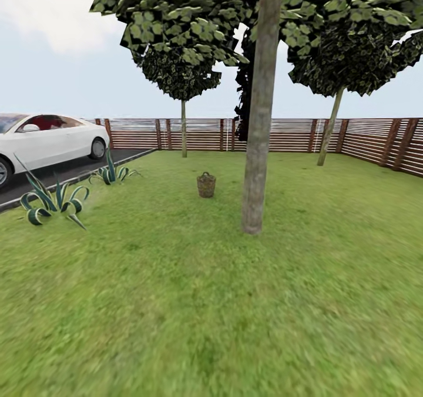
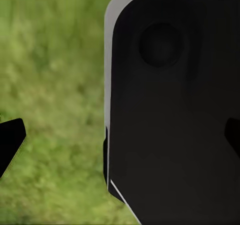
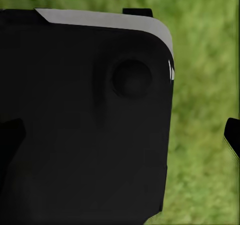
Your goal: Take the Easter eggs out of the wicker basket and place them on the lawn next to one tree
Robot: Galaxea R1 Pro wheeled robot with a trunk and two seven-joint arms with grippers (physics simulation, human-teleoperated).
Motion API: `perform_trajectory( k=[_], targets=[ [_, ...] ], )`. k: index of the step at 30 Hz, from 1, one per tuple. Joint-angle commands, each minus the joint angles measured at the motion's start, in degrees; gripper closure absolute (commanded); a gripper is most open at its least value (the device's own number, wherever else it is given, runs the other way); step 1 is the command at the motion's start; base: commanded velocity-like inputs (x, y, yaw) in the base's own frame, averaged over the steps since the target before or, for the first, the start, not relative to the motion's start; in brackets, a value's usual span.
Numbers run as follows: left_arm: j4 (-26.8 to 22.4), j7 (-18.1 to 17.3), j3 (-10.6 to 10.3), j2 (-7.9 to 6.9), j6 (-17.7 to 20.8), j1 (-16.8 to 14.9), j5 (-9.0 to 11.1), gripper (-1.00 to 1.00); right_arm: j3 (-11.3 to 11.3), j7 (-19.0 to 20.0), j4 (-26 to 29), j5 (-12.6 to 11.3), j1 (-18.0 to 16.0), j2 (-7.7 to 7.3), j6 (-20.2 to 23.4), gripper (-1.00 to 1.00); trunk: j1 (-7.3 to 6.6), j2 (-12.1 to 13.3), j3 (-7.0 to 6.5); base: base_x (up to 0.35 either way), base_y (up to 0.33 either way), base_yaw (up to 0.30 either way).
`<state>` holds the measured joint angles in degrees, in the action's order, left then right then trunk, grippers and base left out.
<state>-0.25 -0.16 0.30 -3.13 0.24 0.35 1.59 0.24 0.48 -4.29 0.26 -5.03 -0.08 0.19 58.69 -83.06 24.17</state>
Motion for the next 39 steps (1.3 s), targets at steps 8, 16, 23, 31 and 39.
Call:
perform_trajectory(
  k=[8,16,23,31,39],
  targets=[
    [-0.01,-0.02,0.05,-0.03,0.03,0.00,0.18,-1.00,0.02,0.05,-0.10,0.08,-0.07,-0.01,0.02,-1.00,0.03,-0.02,0.04,0.314,0.147,0.000],
    [-0.01,-0.02,0.05,-0.03,0.03,0.00,0.23,-1.00,0.02,0.05,-0.10,0.08,-0.07,-0.01,0.00,-1.00,0.03,-0.02,0.04,0.296,0.197,0.000],
    [-0.01,-0.02,0.05,-0.03,0.03,0.00,0.21,-1.00,0.02,0.05,-0.10,0.08,-0.07,-0.01,0.01,-1.00,0.03,-0.02,0.04,0.296,0.193,0.000],
    [-0.01,-0.02,0.05,-0.03,0.03,0.00,0.18,-1.00,0.02,0.05,-0.10,0.09,-0.07,0.01,0.03,-1.00,0.03,-0.02,0.04,0.296,0.191,0.000],
    [-0.01,-0.02,0.05,-0.03,0.03,0.00,0.22,-1.00,0.02,0.05,-0.10,0.07,-0.07,0.08,0.01,-1.00,0.03,-0.02,0.04,0.296,0.190,0.000]
  ],
)
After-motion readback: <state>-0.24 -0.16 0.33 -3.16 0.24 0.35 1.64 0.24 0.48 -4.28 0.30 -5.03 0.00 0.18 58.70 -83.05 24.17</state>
